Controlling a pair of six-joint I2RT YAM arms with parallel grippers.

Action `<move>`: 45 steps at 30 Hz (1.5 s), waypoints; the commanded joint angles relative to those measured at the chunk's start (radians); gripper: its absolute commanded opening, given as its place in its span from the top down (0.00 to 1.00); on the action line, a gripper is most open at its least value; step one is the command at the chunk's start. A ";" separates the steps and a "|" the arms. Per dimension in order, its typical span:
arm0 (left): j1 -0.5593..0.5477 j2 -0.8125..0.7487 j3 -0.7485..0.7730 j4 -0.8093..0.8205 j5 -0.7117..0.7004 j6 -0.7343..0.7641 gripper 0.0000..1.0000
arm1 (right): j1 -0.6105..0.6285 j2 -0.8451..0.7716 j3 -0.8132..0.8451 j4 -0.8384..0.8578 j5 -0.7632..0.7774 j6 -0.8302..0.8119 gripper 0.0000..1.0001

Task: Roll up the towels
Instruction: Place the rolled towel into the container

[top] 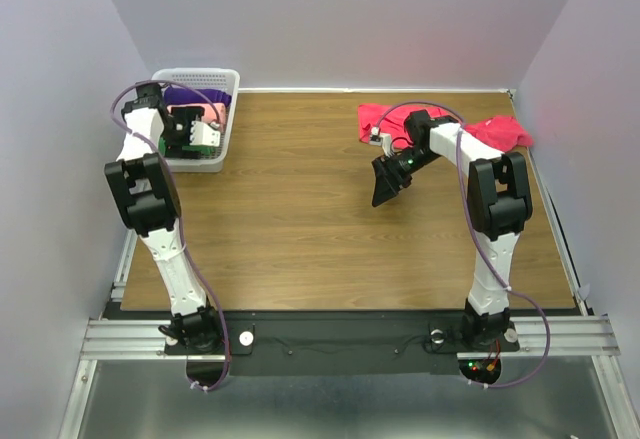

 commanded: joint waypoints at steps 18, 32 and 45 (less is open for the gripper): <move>0.004 -0.169 0.300 -0.375 -0.037 0.218 0.01 | -0.021 -0.104 0.036 -0.014 -0.023 -0.046 0.15; -0.326 -0.420 0.347 0.073 -0.270 -1.200 0.01 | -0.135 -0.318 0.029 0.057 -0.031 0.108 0.00; -0.564 -0.776 -0.539 0.491 -0.388 -1.831 0.01 | -0.139 -0.702 -0.416 0.507 0.553 0.665 0.00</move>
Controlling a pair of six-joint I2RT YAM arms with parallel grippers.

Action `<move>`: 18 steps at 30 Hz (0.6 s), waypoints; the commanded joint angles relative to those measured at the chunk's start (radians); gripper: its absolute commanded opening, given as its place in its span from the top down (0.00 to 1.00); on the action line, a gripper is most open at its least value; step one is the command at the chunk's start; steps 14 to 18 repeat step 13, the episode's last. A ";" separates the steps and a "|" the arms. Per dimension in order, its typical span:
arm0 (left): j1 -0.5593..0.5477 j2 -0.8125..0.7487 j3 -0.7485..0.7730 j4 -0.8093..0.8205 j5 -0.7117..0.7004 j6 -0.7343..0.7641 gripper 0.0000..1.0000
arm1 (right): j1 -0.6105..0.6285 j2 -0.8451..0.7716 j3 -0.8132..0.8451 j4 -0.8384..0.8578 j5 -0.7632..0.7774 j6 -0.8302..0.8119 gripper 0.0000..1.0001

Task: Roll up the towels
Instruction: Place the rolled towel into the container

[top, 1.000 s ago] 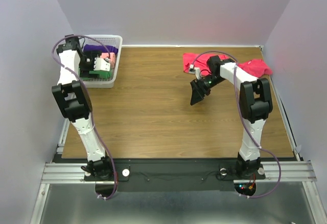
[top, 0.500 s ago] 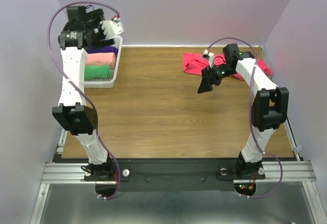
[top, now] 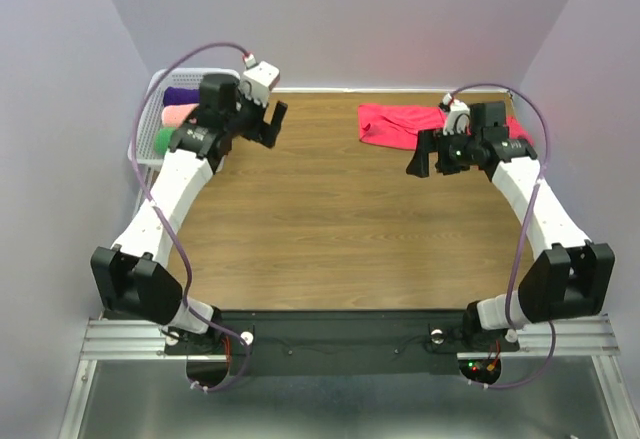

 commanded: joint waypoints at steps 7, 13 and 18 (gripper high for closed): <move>-0.058 -0.180 -0.469 0.193 -0.133 -0.131 0.01 | 0.003 -0.178 -0.361 0.253 0.219 0.134 0.00; -0.080 -0.234 -0.495 0.207 -0.156 -0.108 0.01 | 0.003 -0.252 -0.380 0.258 0.200 0.126 0.00; -0.080 -0.234 -0.495 0.207 -0.156 -0.108 0.01 | 0.003 -0.252 -0.380 0.258 0.200 0.126 0.00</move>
